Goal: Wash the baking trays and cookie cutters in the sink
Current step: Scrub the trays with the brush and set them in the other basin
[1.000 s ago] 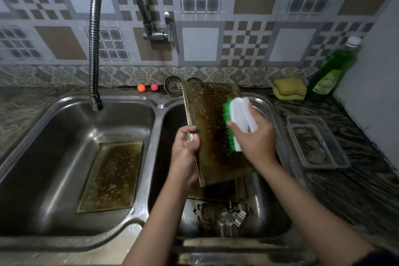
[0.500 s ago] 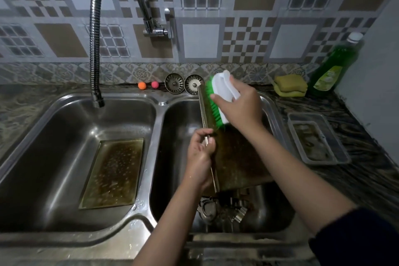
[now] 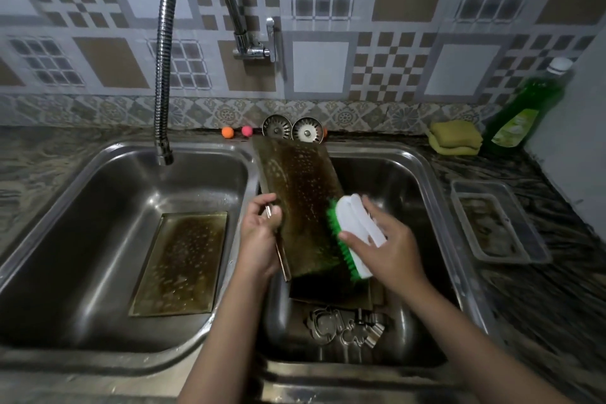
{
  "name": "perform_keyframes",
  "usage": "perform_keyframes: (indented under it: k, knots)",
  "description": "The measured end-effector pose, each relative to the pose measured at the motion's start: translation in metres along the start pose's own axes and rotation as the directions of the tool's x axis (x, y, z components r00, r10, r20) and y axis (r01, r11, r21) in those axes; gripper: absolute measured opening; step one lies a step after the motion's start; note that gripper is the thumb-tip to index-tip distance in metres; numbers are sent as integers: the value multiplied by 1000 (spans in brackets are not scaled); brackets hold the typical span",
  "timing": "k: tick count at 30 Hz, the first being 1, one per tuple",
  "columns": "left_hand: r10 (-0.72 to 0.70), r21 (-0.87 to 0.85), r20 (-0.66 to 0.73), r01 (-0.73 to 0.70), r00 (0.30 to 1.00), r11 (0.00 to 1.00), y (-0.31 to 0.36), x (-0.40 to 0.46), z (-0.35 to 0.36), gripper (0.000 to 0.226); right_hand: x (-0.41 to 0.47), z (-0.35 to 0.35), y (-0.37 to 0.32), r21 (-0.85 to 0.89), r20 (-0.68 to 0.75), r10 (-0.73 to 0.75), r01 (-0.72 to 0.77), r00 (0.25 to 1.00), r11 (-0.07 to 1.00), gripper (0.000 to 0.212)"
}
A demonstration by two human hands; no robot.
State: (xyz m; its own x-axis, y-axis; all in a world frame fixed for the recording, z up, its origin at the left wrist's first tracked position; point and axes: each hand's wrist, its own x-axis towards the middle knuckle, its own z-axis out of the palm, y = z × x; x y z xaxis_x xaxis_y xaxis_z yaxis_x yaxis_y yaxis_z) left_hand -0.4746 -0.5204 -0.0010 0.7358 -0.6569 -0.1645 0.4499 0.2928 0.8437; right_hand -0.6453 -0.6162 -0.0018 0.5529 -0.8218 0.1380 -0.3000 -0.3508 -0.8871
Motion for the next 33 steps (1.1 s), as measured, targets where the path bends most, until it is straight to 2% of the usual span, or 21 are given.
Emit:
perform_keyframes:
  k: [2, 5, 8, 13, 15, 17, 20, 22, 25, 29, 31, 33]
  knots:
    - [-14, 170, 76, 1, 997, 985, -6, -5, 6, 25, 11, -2, -8, 42, 4, -38, 37, 999, 998, 68]
    - [-4, 453, 183, -81, 983, 888, -13, -12, 14, 24, 25, 2, -16, -20, 66, -97, 99, 993, 995, 58]
    - [15, 567, 280, -178, 960, 804, -17, -14, 22, 22, 36, 4, -19, -86, 124, -90, 101, 988, 991, 52]
    - [-25, 662, 366, -242, 930, 709, -23, -16, 23, 24, 49, 9, -17, -80, 184, -34, 49, 982, 996, 44]
    - [-35, 692, 393, -271, 919, 669, -23, -16, 22, 26, 51, 14, -16, -27, 135, -12, 16, 991, 999, 40]
    - [-67, 703, 412, -270, 909, 657, -23, -16, 21, 23, 51, 20, -17, 28, 19, 29, -30, 999, 999, 36]
    - [-91, 698, 446, -282, 890, 659, -24, -20, 23, 16, 53, 29, -16, 87, -181, 134, -120, 974, 989, 24]
    - [-84, 681, 473, -304, 877, 666, -26, -24, 25, 15, 56, 33, -16, 82, -250, 187, -171, 950, 982, 15]
    - [-93, 641, 486, -282, 869, 714, -29, -25, 24, 17, 54, 34, -18, 94, -310, 237, -218, 921, 971, 13]
    - [-89, 515, 458, -183, 885, 838, -27, -25, 17, 32, 52, 24, -24, 199, -396, 258, -192, 881, 961, 17]
    - [-69, 529, 406, -173, 911, 830, -27, -20, 3, 36, 50, 16, -28, 285, -382, 282, -178, 880, 942, 19]
    - [-100, 628, 330, -139, 939, 766, -26, -12, -13, 36, 47, 8, -32, 350, -353, 283, -155, 892, 924, 18]
